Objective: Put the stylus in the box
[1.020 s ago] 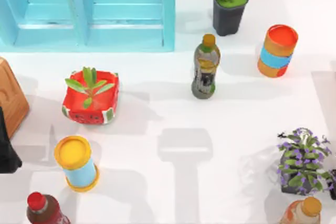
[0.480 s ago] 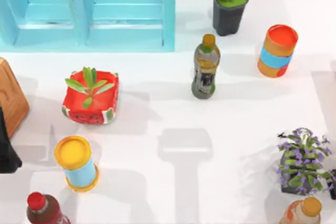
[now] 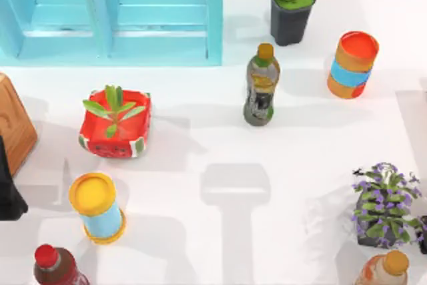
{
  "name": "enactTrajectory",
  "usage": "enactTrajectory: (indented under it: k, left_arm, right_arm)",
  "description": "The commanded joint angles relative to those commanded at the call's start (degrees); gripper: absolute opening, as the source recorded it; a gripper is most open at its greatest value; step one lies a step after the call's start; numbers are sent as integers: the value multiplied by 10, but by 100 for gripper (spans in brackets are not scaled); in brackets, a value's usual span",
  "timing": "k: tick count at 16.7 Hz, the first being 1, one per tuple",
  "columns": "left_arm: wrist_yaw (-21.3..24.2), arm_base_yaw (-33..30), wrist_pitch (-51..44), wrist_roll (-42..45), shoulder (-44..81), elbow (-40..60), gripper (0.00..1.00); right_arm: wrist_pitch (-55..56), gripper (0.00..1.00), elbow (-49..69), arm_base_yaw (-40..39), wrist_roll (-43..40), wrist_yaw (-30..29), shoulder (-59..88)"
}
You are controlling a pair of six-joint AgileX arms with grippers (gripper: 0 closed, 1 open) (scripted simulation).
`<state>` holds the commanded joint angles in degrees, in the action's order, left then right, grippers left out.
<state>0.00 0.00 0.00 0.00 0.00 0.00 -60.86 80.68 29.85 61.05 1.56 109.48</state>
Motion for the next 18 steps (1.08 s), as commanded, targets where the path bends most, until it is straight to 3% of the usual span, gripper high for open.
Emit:
enactTrajectory:
  k: [1, 14, 18]
  left_arm:
    - [0, 0, 0, 0, 0, 0, 100]
    - [0, 0, 0, 0, 0, 0, 100]
    - [0, 0, 0, 0, 0, 0, 100]
  right_arm:
    - [0, 0, 0, 0, 0, 0, 0]
    - [0, 98, 0, 0, 0, 0, 0]
    - [0, 100, 0, 0, 0, 0, 0]
